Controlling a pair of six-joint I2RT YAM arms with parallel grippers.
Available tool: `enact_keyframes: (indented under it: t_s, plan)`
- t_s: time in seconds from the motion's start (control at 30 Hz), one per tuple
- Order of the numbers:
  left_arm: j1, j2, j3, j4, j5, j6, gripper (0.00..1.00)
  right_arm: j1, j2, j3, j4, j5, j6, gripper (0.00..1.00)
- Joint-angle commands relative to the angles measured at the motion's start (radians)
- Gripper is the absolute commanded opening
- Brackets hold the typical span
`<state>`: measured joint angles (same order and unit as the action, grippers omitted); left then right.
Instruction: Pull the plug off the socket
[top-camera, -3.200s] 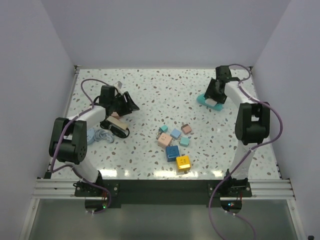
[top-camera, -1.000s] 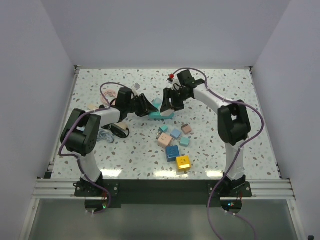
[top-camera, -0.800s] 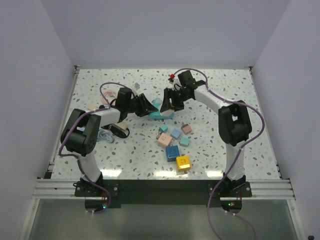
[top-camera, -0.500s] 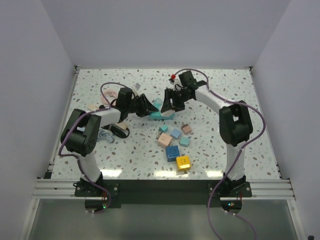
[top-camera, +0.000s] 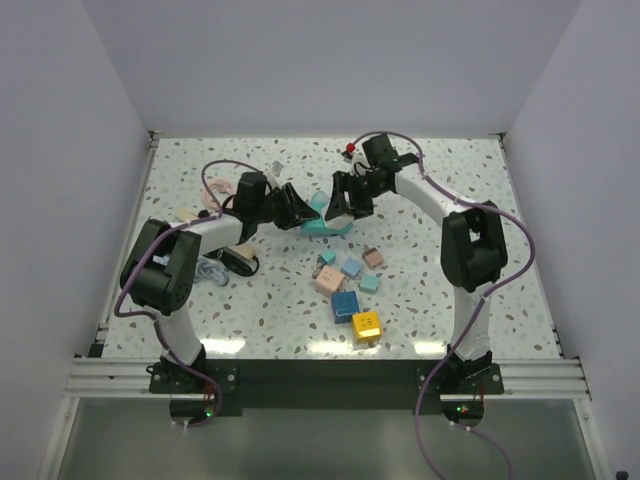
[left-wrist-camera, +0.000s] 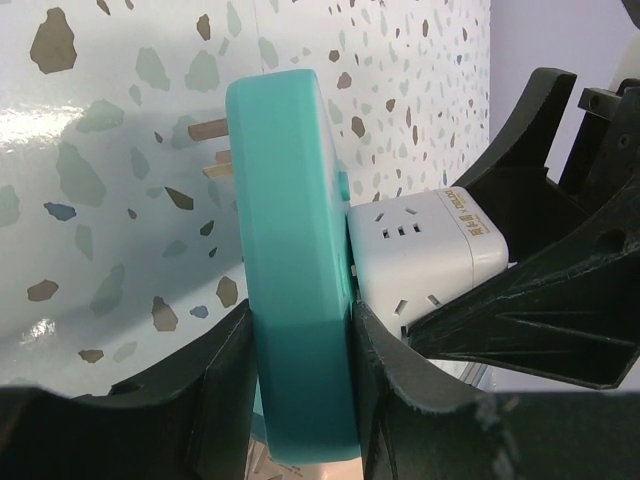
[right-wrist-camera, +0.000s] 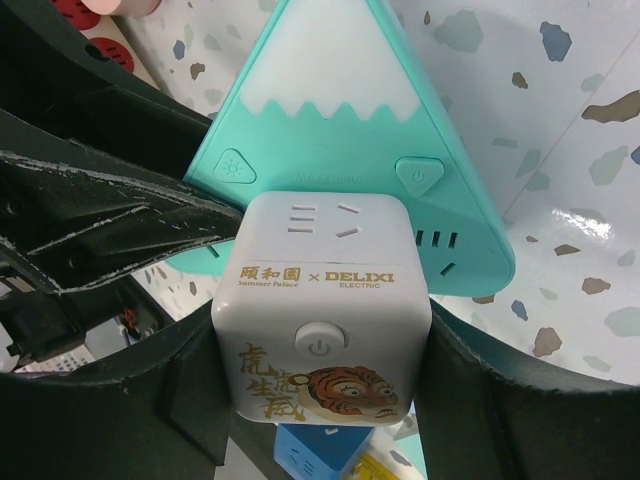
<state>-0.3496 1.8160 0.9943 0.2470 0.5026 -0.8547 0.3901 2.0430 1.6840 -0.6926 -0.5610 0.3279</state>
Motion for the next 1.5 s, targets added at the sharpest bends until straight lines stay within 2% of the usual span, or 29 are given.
enact_keyframes:
  t_s: [0.0, 0.17, 0.3, 0.53, 0.8, 0.87, 1.07, 1.13, 1.4, 1.47]
  plan:
    - [0.032, 0.019, -0.046, -0.193, -0.098, 0.146, 0.0, -0.091, -0.064, 0.108, 0.031, -0.013, 0.063, 0.0]
    - [0.032, 0.035, -0.019, -0.199, -0.095, 0.144, 0.0, -0.011, -0.092, 0.039, 0.057, 0.01, 0.065, 0.0]
    - [0.032, 0.032, -0.008, -0.206, -0.095, 0.152, 0.0, -0.017, -0.098, 0.009, 0.025, 0.026, 0.039, 0.0]
    - [0.032, 0.023, -0.039, -0.212, -0.107, 0.166, 0.0, -0.123, -0.055, 0.181, -0.11, -0.045, -0.001, 0.0]
    - [0.034, 0.023, -0.062, -0.193, -0.108, 0.161, 0.0, -0.209, -0.069, 0.197, -0.053, -0.099, 0.079, 0.0]
    - [0.034, 0.026, -0.057, -0.192, -0.104, 0.16, 0.0, -0.185, -0.089, 0.183, -0.053, -0.086, 0.08, 0.0]
    - [0.034, 0.031, -0.014, -0.198, -0.096, 0.154, 0.0, -0.019, -0.142, 0.086, -0.062, 0.099, 0.037, 0.0]
    - [0.034, 0.029, 0.006, -0.209, -0.096, 0.155, 0.0, 0.003, -0.149, 0.06, -0.056, 0.124, 0.033, 0.0]
    - [0.035, 0.023, 0.009, -0.233, -0.108, 0.174, 0.0, -0.039, -0.104, 0.249, -0.203, 0.17, -0.036, 0.0]
    - [0.037, 0.02, -0.002, -0.227, -0.104, 0.169, 0.0, -0.056, -0.107, 0.259, -0.188, 0.103, -0.038, 0.0]
